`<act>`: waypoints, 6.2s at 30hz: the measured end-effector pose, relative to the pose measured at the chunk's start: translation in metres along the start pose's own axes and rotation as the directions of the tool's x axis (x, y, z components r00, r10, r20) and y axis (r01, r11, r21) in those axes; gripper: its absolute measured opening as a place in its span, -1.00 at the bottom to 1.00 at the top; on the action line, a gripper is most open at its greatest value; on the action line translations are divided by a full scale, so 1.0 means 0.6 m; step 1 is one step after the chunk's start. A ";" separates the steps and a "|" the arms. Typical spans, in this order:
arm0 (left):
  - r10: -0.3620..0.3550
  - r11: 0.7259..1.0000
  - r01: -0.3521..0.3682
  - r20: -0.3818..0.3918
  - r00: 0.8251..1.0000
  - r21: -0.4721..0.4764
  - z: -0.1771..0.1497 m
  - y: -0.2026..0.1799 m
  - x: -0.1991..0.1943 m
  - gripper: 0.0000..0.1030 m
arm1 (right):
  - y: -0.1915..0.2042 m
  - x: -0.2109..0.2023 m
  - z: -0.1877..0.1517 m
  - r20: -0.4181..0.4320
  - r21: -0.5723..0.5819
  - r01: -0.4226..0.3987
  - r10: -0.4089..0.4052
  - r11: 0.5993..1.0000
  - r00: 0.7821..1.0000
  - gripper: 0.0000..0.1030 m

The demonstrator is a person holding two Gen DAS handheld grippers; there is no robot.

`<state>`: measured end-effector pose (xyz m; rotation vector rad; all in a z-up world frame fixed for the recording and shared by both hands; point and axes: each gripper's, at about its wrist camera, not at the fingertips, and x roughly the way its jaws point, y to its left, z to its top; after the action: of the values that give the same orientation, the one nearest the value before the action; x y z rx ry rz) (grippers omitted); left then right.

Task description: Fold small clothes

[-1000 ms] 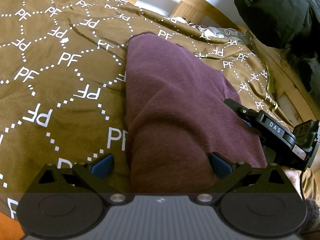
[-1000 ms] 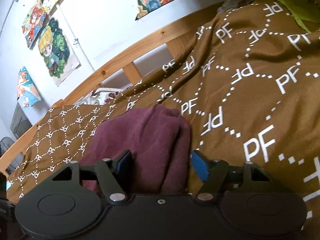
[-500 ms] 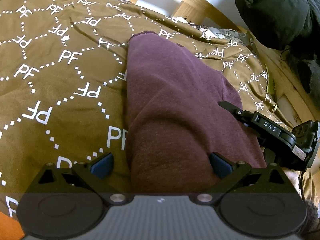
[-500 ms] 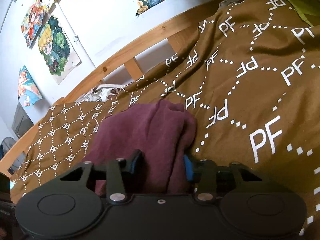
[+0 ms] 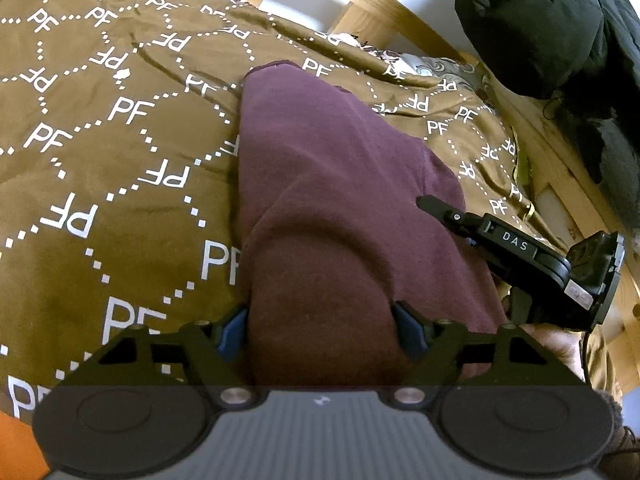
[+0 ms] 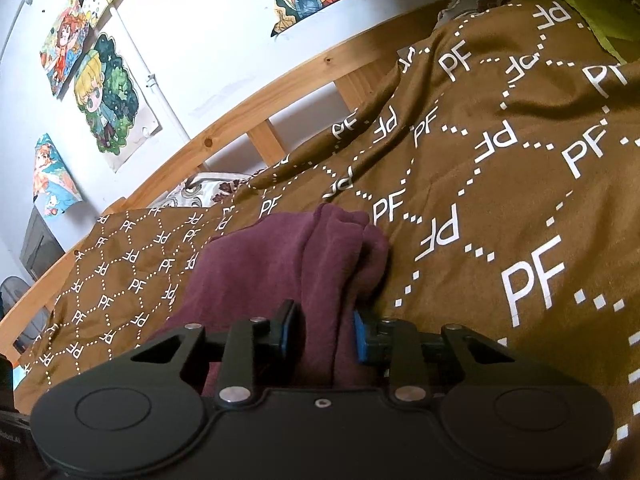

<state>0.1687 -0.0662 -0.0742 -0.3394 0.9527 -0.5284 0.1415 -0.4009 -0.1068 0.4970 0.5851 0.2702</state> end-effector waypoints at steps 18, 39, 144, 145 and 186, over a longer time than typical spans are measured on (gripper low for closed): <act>-0.018 0.999 0.017 -0.009 1.000 -0.048 0.000 0.006 0.006 0.47 | 0.008 0.001 0.004 -0.009 -0.032 0.024 -0.025 0.999 1.000 -0.40; -0.009 0.988 -0.034 0.278 0.960 0.152 0.033 -0.005 -0.091 0.12 | 0.170 -0.027 0.055 0.177 -0.338 0.046 0.015 0.940 0.984 -0.69; 0.368 0.839 -0.487 0.405 0.837 0.242 -0.117 -0.026 -0.260 0.99 | 0.303 -0.257 -0.153 0.252 -0.305 0.300 -0.227 0.904 0.941 0.99; 0.368 0.839 -0.487 0.405 0.837 0.243 -0.117 -0.026 -0.260 0.99 | 0.302 -0.257 -0.152 0.252 -0.305 0.301 -0.228 0.904 0.940 0.99; 0.369 0.837 -0.489 0.408 0.835 0.245 -0.116 -0.022 -0.262 0.99 | 0.300 -0.258 -0.151 0.252 -0.308 0.298 -0.224 0.904 0.941 0.99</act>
<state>0.0329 0.0085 0.0012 0.1064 0.5504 -0.1899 -0.0548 -0.2732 -0.0074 0.1025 0.3796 0.0556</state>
